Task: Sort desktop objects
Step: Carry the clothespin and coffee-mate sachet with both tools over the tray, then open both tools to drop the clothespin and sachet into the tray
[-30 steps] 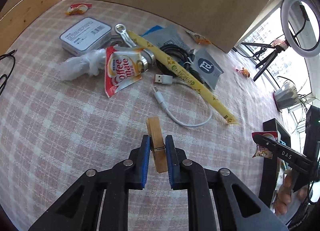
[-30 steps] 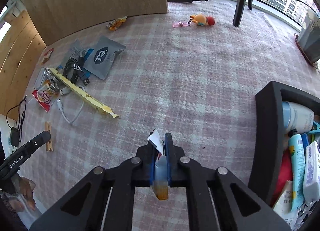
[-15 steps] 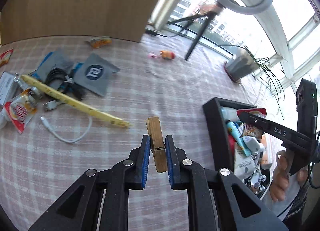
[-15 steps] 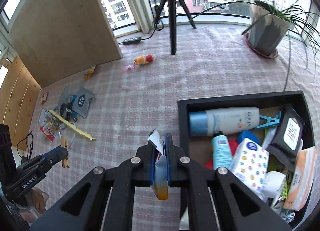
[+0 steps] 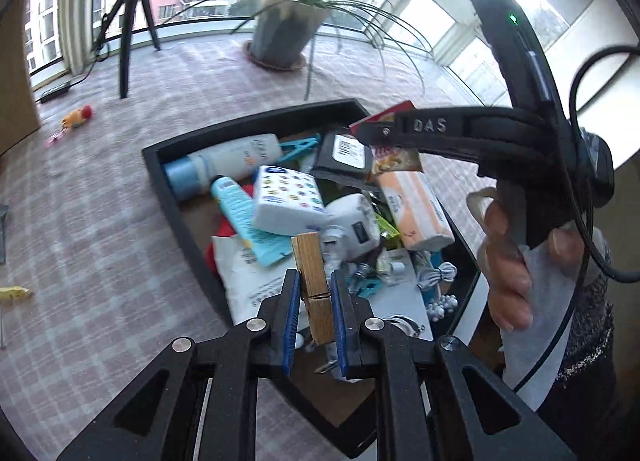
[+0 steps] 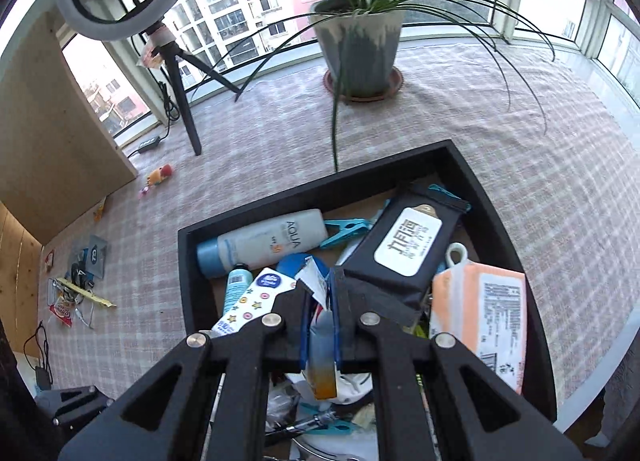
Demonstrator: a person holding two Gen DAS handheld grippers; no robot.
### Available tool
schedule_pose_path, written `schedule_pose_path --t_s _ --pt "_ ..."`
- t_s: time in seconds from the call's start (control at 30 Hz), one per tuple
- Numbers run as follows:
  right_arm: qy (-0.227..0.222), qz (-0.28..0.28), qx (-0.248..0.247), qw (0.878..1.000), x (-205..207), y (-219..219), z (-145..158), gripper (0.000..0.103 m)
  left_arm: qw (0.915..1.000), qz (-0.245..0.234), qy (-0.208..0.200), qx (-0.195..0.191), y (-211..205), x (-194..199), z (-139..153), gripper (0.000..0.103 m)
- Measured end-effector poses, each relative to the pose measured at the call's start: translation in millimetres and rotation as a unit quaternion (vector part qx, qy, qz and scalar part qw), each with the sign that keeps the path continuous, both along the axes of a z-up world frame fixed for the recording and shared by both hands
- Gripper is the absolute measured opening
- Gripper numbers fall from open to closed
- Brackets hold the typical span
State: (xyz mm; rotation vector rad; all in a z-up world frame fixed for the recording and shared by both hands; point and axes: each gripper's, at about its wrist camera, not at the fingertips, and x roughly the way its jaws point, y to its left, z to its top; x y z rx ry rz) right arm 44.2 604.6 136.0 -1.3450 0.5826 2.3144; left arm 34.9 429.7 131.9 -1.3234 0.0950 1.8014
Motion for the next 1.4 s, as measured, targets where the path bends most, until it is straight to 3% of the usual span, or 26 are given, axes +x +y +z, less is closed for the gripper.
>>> schedule_pose_path --t_s 0.17,0.4,0.43,0.47,0.5,0.53,1.03,1.17,1.27,1.4 --pt "0.002 -0.019 0.005 1.0 13 15 4 0.009 0.9991 -0.041 0.006 -0.003 32 23 5 0.015" --pt "0.007 -0.032 0.009 0.999 17 24 7 0.011 0.9982 -0.06 0.005 -0.004 51 35 9 0.017" --pt "0.003 -0.032 0.008 0.999 16 24 7 0.018 0.9979 -0.064 0.0 -0.006 52 35 9 0.027" --pt "0.003 -0.032 0.007 0.999 16 23 7 0.032 0.998 -0.063 -0.002 -0.01 52 36 9 0.035" --pt "0.007 -0.033 0.011 0.999 17 22 9 0.039 0.9984 -0.056 0.004 -0.01 49 36 10 0.048" --pt "0.011 -0.034 0.016 0.999 17 21 12 0.047 0.9987 -0.049 0.01 -0.007 46 35 12 0.052" --pt "0.021 0.013 0.012 1.0 -2 -32 21 0.047 0.9963 0.073 0.04 -0.02 -43 -19 24 0.055" --pt "0.026 0.035 0.011 0.999 -10 -56 25 0.047 0.9925 0.104 0.057 -0.03 -75 -28 29 0.059" --pt "0.032 0.052 0.008 0.998 -16 -76 30 0.047 0.9885 0.13 0.07 -0.032 -99 -33 31 0.067" --pt "0.034 0.077 0.019 0.996 -25 -106 32 0.047 0.9816 0.164 0.084 -0.048 -133 -40 30 0.068"
